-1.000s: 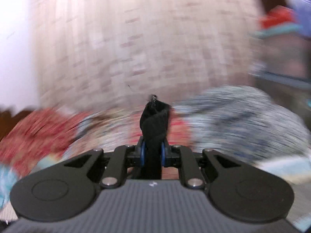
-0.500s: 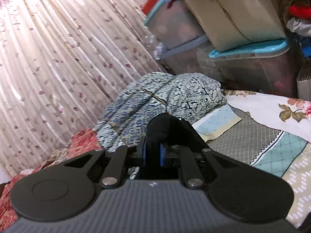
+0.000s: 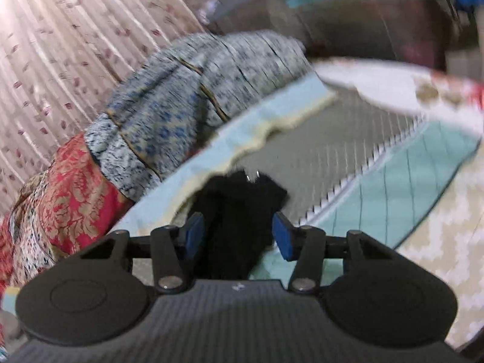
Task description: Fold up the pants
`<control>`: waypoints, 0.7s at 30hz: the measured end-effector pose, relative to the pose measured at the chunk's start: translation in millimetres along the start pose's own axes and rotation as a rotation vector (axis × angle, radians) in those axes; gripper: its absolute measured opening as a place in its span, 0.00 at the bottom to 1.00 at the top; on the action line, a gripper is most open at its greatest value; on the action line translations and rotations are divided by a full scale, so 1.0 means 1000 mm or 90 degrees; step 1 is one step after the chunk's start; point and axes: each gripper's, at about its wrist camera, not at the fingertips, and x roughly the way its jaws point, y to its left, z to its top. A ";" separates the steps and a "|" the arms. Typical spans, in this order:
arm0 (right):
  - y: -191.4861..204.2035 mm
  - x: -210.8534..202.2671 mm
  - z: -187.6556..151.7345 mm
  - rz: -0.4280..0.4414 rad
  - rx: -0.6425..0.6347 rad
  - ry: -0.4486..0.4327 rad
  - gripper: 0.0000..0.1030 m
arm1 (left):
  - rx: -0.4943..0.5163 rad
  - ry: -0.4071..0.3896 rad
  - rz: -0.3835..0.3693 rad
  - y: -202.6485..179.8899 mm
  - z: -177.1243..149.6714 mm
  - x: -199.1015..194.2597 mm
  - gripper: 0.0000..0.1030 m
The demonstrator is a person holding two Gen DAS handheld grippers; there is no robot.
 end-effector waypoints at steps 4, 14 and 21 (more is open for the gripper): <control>0.012 0.015 0.000 -0.034 -0.031 -0.033 0.59 | 0.001 0.001 0.019 0.002 -0.002 0.005 0.13; 0.001 0.049 -0.001 -0.094 0.059 -0.046 0.07 | 0.049 0.020 0.047 -0.012 -0.009 0.030 0.06; -0.010 -0.064 0.054 -0.222 -0.055 -0.191 0.16 | 0.069 0.039 0.009 -0.011 -0.011 0.028 0.09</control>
